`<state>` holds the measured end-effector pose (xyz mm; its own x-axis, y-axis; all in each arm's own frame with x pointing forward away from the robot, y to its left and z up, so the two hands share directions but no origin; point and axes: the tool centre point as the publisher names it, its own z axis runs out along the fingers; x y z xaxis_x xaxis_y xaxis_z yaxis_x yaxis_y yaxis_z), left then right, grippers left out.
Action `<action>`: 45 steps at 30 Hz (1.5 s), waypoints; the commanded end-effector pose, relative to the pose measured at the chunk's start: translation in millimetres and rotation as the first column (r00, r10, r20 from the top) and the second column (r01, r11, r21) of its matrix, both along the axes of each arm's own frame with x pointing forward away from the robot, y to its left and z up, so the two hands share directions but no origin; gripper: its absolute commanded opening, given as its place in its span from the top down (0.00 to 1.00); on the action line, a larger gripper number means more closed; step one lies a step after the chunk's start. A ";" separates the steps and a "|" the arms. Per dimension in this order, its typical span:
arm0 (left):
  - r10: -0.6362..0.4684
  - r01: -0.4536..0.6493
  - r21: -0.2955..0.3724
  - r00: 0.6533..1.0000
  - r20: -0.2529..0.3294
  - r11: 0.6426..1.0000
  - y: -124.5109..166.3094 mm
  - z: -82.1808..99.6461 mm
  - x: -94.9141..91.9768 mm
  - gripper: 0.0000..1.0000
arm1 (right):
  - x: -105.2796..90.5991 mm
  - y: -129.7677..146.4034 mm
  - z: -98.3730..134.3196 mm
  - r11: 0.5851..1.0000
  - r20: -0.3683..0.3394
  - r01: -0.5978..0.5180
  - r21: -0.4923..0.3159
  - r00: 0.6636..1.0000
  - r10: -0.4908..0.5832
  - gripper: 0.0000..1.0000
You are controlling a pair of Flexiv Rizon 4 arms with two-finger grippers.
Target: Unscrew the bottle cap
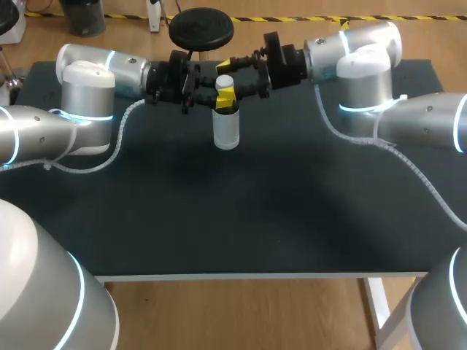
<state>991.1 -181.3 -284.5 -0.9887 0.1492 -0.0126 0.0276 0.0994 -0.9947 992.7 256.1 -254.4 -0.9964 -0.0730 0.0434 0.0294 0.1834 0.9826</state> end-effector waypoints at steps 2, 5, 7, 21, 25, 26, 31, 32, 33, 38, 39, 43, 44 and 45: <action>-0.002 0.002 0.001 1.000 0.000 1.000 0.8 0.8 -0.2 1.00 | 0.5 -0.1 -0.9 1.000 0.000 -0.001 0.000 1.000 0.001 0.38; -0.002 0.002 0.001 1.000 0.000 1.000 0.8 0.8 -0.2 1.00 | 1.0 0.5 -1.6 1.000 -0.002 -0.003 0.001 1.000 0.003 0.51; -0.002 0.002 0.001 1.000 0.000 1.000 0.8 0.8 -0.2 1.00 | 1.4 1.1 -2.2 1.000 -0.003 -0.005 0.001 1.000 0.005 0.57; -0.002 0.002 0.001 1.000 0.000 1.000 0.8 0.8 -0.2 1.00 | 4.8 0.5 -3.4 0.999 -0.002 -0.051 -0.003 0.999 0.051 1.00; -0.002 0.002 0.001 1.000 0.000 1.000 0.8 0.8 -0.2 1.00 | 9.0 -2.3 -4.2 0.994 -0.007 -0.106 0.006 0.994 0.106 1.00; -0.002 0.002 0.001 1.000 0.000 1.000 0.8 0.8 -0.2 1.00 | 10.1 -2.8 -4.5 0.992 -0.010 -0.128 0.012 0.992 0.128 1.00; -0.002 0.002 0.001 1.000 0.000 1.000 0.8 0.8 -0.2 1.00 | 14.0 -4.0 -5.7 0.969 -0.018 -0.246 0.030 0.969 0.247 1.00; -0.002 0.002 0.001 1.000 0.000 1.000 0.8 0.8 -0.2 1.00 | 14.5 -3.6 -6.0 0.960 -0.016 -0.278 0.025 0.960 0.278 1.00; -0.002 0.002 0.001 1.000 0.000 1.000 0.8 0.8 -0.2 1.00 | 14.6 -2.8 -6.2 0.949 -0.014 -0.313 0.028 0.949 0.314 1.00; -0.002 0.002 0.001 1.000 0.000 1.000 0.8 0.8 -0.2 1.00 | 11.9 1.8 -5.5 0.897 0.003 -0.442 0.007 0.897 0.442 1.00; -0.002 0.002 0.001 1.000 0.000 1.000 0.8 0.8 -0.2 1.00 | 11.0 2.8 -5.7 0.882 0.007 -0.472 0.007 0.882 0.471 1.00; -0.002 0.002 0.001 1.000 0.000 1.000 0.8 0.8 -0.2 1.00 | 7.9 6.2 -5.4 0.814 0.018 -0.581 -0.003 0.814 0.581 1.00; -0.002 0.002 0.001 1.000 0.000 1.000 0.8 0.8 -0.2 1.00 | 7.7 6.9 -5.2 0.796 0.022 -0.606 -0.008 0.795 0.606 1.00; -0.002 0.002 0.001 1.000 0.000 1.000 0.8 0.8 -0.2 1.00 | 6.6 7.6 -4.7 0.776 0.025 -0.630 -0.016 0.776 0.630 1.00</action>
<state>993.0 -178.9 -285.5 -0.9889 0.1478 -0.0124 0.0274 0.1002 -0.9946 987.7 258.0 -256.1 -0.9085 -0.4164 -0.0352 -0.1121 0.1615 0.9805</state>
